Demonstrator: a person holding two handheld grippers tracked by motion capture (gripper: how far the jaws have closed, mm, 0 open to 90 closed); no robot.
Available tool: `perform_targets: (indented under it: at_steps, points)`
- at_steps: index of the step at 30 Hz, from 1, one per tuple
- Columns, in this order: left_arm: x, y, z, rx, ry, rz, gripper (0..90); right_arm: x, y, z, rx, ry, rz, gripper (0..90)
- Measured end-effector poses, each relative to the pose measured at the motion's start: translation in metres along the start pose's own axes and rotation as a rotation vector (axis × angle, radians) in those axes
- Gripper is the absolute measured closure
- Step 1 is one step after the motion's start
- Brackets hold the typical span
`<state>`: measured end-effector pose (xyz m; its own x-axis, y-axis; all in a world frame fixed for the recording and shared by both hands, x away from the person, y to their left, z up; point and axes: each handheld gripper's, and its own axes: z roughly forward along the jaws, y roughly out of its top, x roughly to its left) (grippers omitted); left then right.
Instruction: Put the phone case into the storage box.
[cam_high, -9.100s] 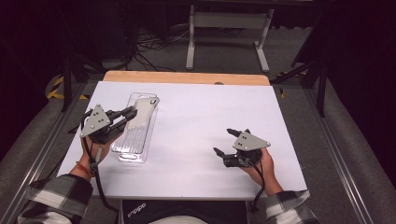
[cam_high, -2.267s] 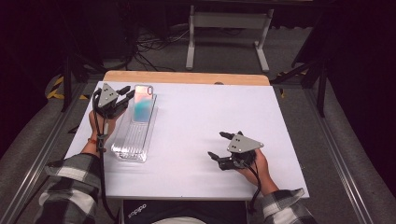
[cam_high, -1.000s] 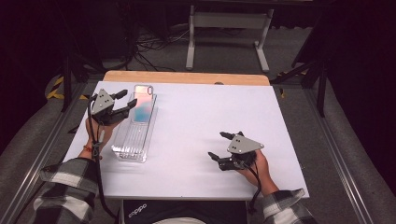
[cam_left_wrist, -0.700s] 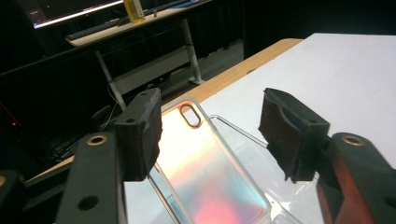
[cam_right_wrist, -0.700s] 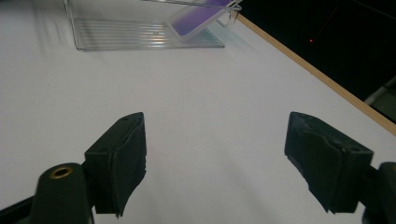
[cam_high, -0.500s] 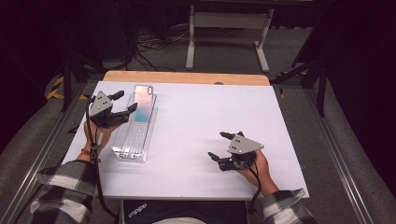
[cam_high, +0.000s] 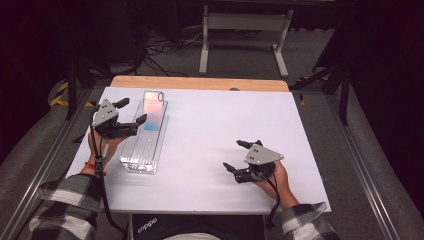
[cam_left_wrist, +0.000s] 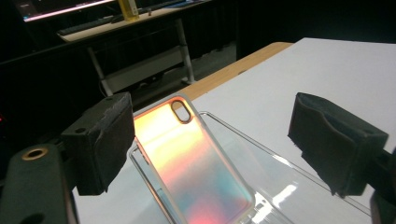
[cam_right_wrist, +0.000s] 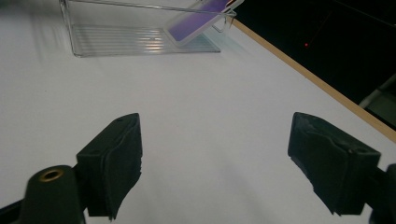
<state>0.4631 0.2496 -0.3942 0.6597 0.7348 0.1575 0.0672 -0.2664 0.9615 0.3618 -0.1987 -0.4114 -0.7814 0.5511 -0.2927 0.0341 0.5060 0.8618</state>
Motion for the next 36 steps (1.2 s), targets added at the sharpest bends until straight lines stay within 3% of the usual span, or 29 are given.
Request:
perform_targets:
  at_steps: [2, 12, 16, 36]
  points:
    - [-0.001, 0.000, 0.000, 0.011, -0.010, 0.002, 9.8, -0.001, 0.000, 0.000, 0.002, -0.002, 0.010, 15.1]
    - [-0.004, -0.001, -0.003, 0.001, 0.003, 0.003, 5.0, -0.002, 0.000, 0.000, -0.008, -0.041, 0.043, 5.8]
    - [-0.004, -0.002, -0.004, -0.007, 0.002, -0.008, 2.3, -0.002, 0.001, -0.001, -0.008, -0.045, 0.042, 5.2]
    - [-0.017, 0.004, -0.022, -0.044, -0.031, 0.026, 3.2, -0.003, 0.002, -0.008, -0.023, -0.081, 0.032, 7.6]
